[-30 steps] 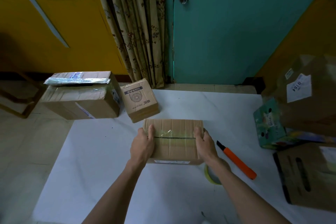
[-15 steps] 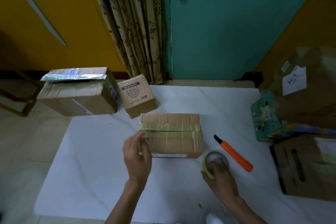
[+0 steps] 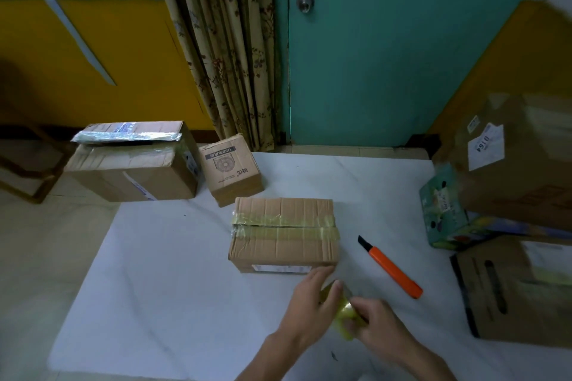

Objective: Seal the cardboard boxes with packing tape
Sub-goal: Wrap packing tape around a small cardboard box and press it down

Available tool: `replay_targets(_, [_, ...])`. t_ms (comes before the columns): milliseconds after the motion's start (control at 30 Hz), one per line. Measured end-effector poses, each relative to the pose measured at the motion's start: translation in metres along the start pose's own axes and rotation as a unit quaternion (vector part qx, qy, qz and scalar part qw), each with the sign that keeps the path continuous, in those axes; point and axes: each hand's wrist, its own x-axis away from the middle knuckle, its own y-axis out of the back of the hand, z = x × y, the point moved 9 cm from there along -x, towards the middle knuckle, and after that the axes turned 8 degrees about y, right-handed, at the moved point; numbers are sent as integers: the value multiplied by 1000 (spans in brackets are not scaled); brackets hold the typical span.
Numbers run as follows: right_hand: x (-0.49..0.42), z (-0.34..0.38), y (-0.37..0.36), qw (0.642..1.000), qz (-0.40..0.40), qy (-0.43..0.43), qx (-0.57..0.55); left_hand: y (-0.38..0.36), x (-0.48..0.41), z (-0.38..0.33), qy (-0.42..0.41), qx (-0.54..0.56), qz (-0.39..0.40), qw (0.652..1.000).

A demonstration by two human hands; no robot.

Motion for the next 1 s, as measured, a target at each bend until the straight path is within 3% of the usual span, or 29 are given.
replay_targets(167, [9, 50, 9, 991, 16, 52, -119, 7, 8, -3, 127, 166, 119, 971])
replay_targets(333, [-3, 112, 37, 970, -5, 118, -214, 46, 8, -41, 102, 283, 164, 940])
replay_targets(433, [-18, 142, 58, 970, -37, 164, -175, 77, -5, -62, 56, 281, 123, 950])
replay_targets(667, [-48, 177, 74, 970, -83, 216, -70, 138, -23, -92, -49, 234, -82, 968])
replay_targets(800, [-58, 179, 75, 970, -102, 214, -49, 156, -21, -99, -80, 137, -198, 967])
replay_targets(1000, [-64, 183, 71, 969, -109, 221, 30, 169, -38, -97, -29, 45, -208, 977])
